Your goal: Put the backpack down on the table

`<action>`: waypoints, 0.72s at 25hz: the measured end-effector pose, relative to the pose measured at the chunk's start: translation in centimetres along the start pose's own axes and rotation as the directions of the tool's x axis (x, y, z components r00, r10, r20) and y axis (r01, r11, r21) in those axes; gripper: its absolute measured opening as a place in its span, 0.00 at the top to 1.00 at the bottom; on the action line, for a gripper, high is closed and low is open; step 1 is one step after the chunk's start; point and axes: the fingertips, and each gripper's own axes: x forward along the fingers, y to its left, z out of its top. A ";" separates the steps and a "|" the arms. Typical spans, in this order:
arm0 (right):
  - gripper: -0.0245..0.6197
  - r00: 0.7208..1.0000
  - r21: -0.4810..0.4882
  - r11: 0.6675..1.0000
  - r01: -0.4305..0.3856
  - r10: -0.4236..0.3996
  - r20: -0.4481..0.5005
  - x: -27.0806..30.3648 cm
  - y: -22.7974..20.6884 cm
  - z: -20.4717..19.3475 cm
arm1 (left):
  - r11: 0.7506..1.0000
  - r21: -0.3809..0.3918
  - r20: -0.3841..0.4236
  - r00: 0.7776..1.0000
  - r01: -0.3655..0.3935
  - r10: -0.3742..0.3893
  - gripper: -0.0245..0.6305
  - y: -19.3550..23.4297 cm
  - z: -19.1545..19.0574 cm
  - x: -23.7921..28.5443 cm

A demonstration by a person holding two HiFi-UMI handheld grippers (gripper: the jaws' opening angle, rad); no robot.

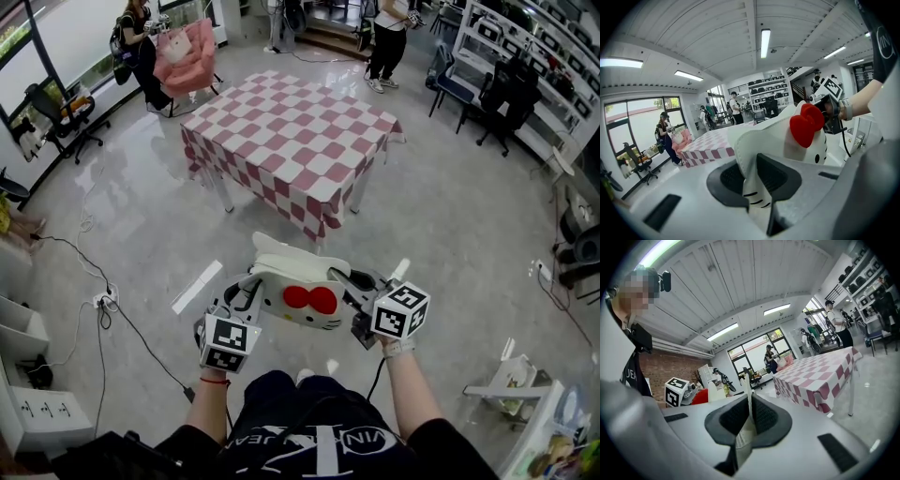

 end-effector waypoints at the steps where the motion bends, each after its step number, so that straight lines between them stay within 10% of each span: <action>1: 0.95 1.000 0.000 1.000 0.001 -0.001 -0.002 0.1 -0.3 0.1 | 1.000 -0.003 -0.002 1.000 0.003 -0.003 0.85 0.0 0.0 0.3; 18: 0.95 0.998 0.023 0.999 0.025 -0.024 -0.052 4.7 -6.3 0.8 | 0.998 0.015 -0.058 0.997 0.058 -0.057 0.85 3.5 -0.3 7.0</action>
